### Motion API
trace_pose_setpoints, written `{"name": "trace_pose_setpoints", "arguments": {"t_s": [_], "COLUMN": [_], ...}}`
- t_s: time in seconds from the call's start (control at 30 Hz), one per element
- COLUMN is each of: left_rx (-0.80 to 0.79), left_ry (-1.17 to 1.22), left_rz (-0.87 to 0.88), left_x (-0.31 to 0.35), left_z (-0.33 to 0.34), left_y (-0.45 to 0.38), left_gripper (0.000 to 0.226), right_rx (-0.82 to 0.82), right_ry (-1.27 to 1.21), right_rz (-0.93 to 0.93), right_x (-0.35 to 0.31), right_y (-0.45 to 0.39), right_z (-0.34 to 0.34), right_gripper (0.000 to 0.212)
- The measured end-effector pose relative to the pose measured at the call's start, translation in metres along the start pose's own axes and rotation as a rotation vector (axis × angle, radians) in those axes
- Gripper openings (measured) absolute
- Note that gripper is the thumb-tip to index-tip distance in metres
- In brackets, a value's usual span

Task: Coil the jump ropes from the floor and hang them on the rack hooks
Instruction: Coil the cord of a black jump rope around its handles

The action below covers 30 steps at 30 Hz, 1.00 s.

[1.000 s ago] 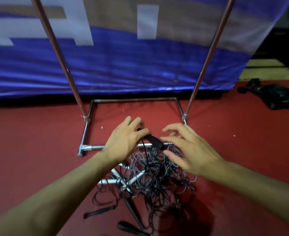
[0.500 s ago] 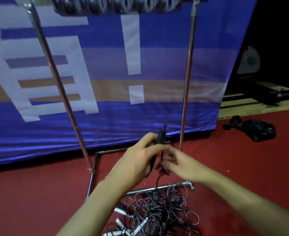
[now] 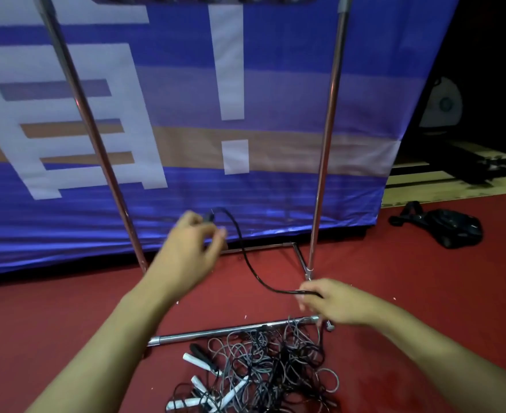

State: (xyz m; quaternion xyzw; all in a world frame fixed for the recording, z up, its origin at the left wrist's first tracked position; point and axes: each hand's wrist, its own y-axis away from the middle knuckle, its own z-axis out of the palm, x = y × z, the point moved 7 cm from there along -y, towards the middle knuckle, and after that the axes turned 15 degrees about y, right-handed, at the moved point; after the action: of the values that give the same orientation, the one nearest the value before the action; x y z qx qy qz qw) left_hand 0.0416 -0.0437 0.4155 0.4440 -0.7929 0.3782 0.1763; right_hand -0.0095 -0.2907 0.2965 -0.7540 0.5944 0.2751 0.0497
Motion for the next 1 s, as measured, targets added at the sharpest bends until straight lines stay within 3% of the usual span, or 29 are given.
{"name": "trace_pose_setpoints", "arguments": {"t_s": [0.1, 0.23, 0.33, 0.43, 0.57, 0.67, 0.77, 0.83, 0.87, 0.97, 1.0], "left_rx": [-0.363, -0.457, -0.556, -0.542, -0.524, -0.455, -0.302, -0.262, -0.285, -0.474, -0.524], "left_ry": [-0.032, 0.090, 0.121, 0.042, 0.096, 0.011, -0.179, -0.245, -0.252, -0.121, -0.043], "left_rz": [-0.063, -0.046, -0.090, -0.100, -0.042, -0.007, -0.141, -0.238, -0.258, -0.214, -0.202], "left_x": [0.001, 0.030, 0.051, 0.053, 0.045, 0.014, -0.050, -0.087, -0.098, -0.087, -0.072], "left_z": [0.061, 0.100, 0.122, 0.131, 0.135, 0.128, 0.094, 0.072, 0.069, 0.087, 0.095], "left_y": [0.018, 0.017, 0.023, 0.021, 0.010, 0.000, -0.012, -0.012, -0.010, 0.001, 0.005], "left_gripper": [0.019, 0.026, 0.056, 0.071, 0.038, 0.025, 0.023, 0.018, 0.023, 0.080, 0.087], "right_rx": [0.076, 0.028, 0.174, 0.248, 0.241, 0.220, 0.056, 0.039, 0.056, 0.117, 0.140], "right_ry": [-0.032, -0.078, 0.301, 0.559, 0.559, 0.467, 0.395, 0.343, 0.335, 0.341, 0.342], "right_rz": [-0.036, -0.026, 0.158, 0.259, 0.173, 0.059, 0.027, 0.017, 0.010, -0.035, -0.061], "right_x": [-0.014, -0.032, -0.025, -0.025, -0.023, -0.011, 0.018, 0.036, 0.041, 0.029, 0.019], "right_y": [0.007, 0.010, 0.011, 0.007, -0.013, -0.022, -0.023, -0.021, -0.021, -0.026, -0.027], "right_z": [-0.029, -0.038, -0.053, -0.064, -0.054, -0.045, -0.041, -0.043, -0.044, -0.043, -0.043], "right_gripper": [0.020, 0.017, 0.010, 0.026, 0.030, 0.015, 0.030, 0.034, 0.033, 0.031, 0.031]}}
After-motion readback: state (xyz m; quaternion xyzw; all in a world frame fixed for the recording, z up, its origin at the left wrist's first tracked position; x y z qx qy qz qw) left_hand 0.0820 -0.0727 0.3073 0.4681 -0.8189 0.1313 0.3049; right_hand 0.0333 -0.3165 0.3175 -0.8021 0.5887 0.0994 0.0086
